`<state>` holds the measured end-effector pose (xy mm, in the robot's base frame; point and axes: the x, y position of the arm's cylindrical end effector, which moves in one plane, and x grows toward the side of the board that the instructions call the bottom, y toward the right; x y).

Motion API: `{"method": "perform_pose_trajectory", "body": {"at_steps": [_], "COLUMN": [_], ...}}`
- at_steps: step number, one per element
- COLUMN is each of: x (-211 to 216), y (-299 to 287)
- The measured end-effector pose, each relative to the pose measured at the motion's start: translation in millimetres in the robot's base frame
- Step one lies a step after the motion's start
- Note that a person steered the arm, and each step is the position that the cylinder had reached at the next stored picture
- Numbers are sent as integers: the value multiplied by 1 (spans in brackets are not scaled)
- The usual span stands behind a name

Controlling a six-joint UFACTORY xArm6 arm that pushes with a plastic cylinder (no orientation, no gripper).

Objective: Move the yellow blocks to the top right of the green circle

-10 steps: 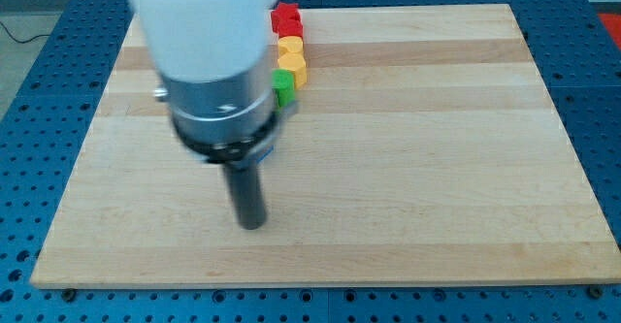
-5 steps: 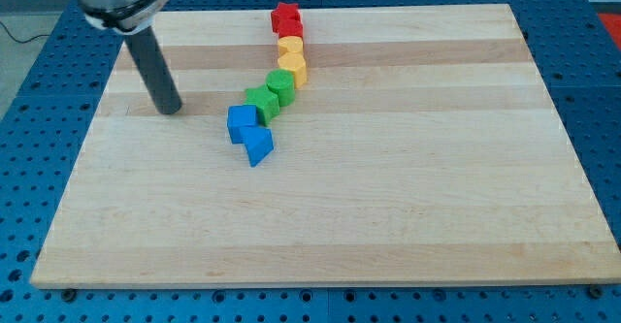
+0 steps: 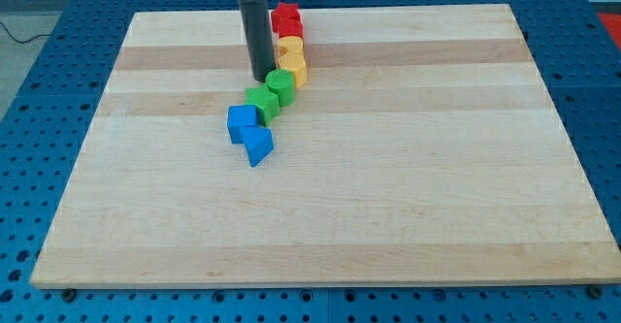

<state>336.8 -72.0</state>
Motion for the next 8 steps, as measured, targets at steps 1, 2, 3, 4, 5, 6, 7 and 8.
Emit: {"method": "perform_pose_trajectory", "body": {"at_steps": [1,2,3,4,5,6,7,8], "x": [-4,-9,-9,-9,-29,-40,-40,-40], "y": [18,18,-7,-23,-23,-14,6,32]}}
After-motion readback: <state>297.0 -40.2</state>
